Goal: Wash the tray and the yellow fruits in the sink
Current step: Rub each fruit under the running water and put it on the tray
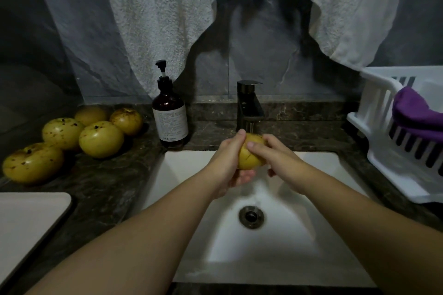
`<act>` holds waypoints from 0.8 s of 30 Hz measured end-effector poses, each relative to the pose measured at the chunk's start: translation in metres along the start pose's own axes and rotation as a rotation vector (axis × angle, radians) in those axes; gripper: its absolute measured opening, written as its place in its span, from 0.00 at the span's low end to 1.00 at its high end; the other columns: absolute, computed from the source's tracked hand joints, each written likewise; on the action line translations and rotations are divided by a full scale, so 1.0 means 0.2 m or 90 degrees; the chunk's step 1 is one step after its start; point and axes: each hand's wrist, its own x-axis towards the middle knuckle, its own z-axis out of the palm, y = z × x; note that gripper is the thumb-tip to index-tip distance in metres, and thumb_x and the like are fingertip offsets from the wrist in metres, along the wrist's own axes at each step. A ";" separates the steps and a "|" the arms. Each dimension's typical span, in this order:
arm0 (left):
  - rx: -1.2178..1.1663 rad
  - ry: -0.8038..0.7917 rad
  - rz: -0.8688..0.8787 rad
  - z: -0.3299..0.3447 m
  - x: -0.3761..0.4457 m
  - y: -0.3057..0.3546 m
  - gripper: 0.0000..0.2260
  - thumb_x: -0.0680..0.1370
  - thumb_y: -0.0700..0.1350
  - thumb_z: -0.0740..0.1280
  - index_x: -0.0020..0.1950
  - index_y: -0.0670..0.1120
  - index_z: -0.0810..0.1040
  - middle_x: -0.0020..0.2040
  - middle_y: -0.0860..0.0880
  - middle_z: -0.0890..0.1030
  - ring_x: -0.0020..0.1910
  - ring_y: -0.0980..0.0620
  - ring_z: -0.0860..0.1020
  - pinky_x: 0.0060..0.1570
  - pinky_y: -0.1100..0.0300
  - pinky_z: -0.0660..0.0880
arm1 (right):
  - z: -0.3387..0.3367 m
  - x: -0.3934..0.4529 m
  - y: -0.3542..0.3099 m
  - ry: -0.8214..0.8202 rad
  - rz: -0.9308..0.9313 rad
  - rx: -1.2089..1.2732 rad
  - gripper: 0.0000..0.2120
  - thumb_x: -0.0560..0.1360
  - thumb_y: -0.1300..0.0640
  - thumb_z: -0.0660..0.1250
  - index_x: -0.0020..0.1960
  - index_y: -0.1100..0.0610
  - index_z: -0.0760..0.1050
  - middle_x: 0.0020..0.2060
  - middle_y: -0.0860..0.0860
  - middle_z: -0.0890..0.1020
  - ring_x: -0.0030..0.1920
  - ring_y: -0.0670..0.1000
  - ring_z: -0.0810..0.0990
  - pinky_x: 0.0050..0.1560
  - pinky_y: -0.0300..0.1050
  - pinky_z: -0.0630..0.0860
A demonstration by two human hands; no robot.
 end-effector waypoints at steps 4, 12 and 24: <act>0.019 0.002 0.000 -0.01 0.00 0.00 0.24 0.80 0.70 0.60 0.65 0.54 0.77 0.47 0.43 0.86 0.32 0.52 0.81 0.33 0.59 0.78 | 0.01 0.00 0.00 -0.043 0.041 0.031 0.28 0.70 0.28 0.63 0.66 0.40 0.72 0.58 0.50 0.82 0.58 0.54 0.81 0.51 0.54 0.76; -0.012 -0.016 -0.037 0.00 -0.01 0.00 0.26 0.79 0.70 0.63 0.71 0.55 0.72 0.51 0.41 0.85 0.33 0.52 0.82 0.32 0.59 0.80 | 0.00 0.03 0.02 -0.009 0.018 0.051 0.16 0.78 0.39 0.68 0.62 0.44 0.77 0.54 0.51 0.85 0.56 0.56 0.83 0.50 0.52 0.75; -0.020 -0.014 -0.015 0.01 -0.01 -0.01 0.21 0.80 0.66 0.65 0.68 0.56 0.72 0.56 0.41 0.85 0.43 0.44 0.86 0.41 0.56 0.83 | 0.01 0.00 0.00 -0.021 0.063 0.006 0.25 0.74 0.26 0.62 0.62 0.42 0.74 0.53 0.50 0.84 0.49 0.51 0.83 0.46 0.51 0.79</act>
